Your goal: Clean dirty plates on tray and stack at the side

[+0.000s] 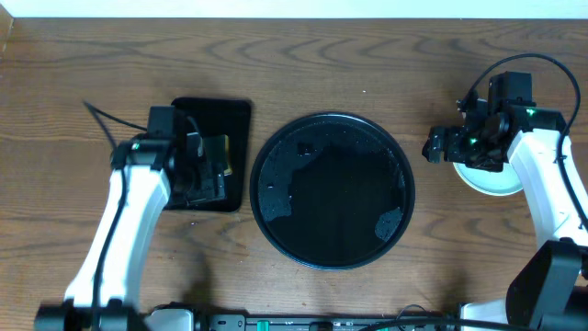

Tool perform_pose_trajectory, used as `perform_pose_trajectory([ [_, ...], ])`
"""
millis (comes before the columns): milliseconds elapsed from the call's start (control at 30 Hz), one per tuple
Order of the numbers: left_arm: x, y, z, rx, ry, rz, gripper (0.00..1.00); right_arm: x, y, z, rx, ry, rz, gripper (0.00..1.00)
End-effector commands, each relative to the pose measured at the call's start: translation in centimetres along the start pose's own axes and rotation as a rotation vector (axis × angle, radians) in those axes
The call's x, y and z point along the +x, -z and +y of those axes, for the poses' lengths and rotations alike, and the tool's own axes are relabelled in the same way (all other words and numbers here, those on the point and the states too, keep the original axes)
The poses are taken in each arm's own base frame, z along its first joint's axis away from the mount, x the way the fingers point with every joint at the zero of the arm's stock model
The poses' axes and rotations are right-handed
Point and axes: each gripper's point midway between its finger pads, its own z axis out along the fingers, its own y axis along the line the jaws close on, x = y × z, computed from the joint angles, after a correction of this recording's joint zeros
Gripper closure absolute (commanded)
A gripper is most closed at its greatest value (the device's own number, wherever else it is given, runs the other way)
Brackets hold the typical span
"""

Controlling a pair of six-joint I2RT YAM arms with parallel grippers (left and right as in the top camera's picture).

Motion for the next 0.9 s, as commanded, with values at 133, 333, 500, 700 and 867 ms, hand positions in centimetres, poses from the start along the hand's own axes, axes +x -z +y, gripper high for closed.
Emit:
perform_pose_trajectory([
  [133, 0.8, 3.5, -0.5, 0.051, -0.057, -0.216, 0.15, 1.0, 2.7, 1.4, 0.005, 0.072, -0.183, 0.01],
  [333, 2.5, 6.9, -0.6, 0.077, -0.12, -0.438, 0.15, 3.5, 5.5, 1.9, -0.011, 0.116, -0.382, 0.01],
  [500, 3.4, 9.9, -0.8, 0.098, -0.138, -0.592, 0.14, 4.9, 8.2, 1.5, 0.027, 0.127, -0.519, 0.01],
  [700, 3.7, 11.2, -0.9, 0.107, -0.145, -0.655, 0.14, 5.2, 10.1, 1.8, 0.021, 0.139, -0.588, 0.01],
  [867, 3.8, 11.1, -0.9, 0.106, -0.144, -0.648, 0.14, 5.2, 10.0, 1.8, 0.021, 0.139, -0.585, 0.01],
])
